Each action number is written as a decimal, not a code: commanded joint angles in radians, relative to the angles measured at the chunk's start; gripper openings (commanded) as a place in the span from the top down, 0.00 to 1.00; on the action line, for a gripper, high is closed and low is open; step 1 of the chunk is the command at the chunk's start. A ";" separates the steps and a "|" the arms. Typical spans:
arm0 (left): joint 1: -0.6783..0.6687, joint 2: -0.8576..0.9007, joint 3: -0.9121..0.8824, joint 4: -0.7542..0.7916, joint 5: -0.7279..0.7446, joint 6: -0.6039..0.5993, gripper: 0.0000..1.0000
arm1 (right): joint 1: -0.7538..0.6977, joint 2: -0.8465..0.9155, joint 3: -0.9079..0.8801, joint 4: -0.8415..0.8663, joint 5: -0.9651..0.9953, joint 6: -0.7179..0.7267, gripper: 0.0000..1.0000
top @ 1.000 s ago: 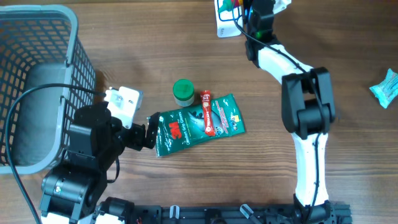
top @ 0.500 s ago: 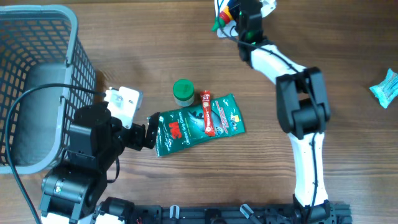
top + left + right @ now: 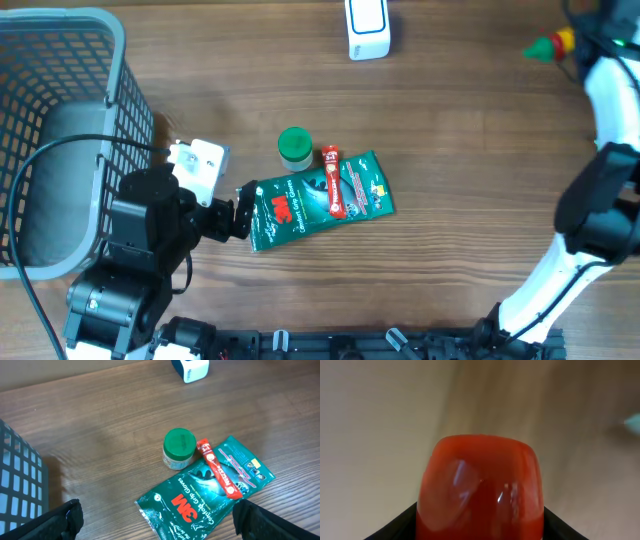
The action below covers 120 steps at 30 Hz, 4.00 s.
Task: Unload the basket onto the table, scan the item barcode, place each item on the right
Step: 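Carry the bottle to the right edge and release it, then reach the right gripper left to the green-capped jar, then grasp the green-capped jar with the right gripper and lift it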
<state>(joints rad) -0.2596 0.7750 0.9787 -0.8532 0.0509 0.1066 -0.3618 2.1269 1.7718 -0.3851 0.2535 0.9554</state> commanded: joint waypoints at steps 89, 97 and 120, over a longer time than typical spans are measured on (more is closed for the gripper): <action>0.005 -0.002 -0.001 0.002 0.008 -0.007 0.00 | 0.960 -0.075 -0.218 -0.342 -0.050 -0.639 0.31; 0.005 -0.002 -0.001 0.002 0.008 -0.007 0.00 | 0.727 -0.100 -0.218 -0.485 -0.071 -0.558 0.29; 0.005 -0.002 -0.001 0.002 0.008 -0.007 0.00 | 0.591 -0.197 -0.218 -0.718 -0.568 0.392 0.00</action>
<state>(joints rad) -0.2596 0.7750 0.9787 -0.8532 0.0513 0.1066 0.2272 1.9541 1.5581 -1.1461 -0.2836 1.0504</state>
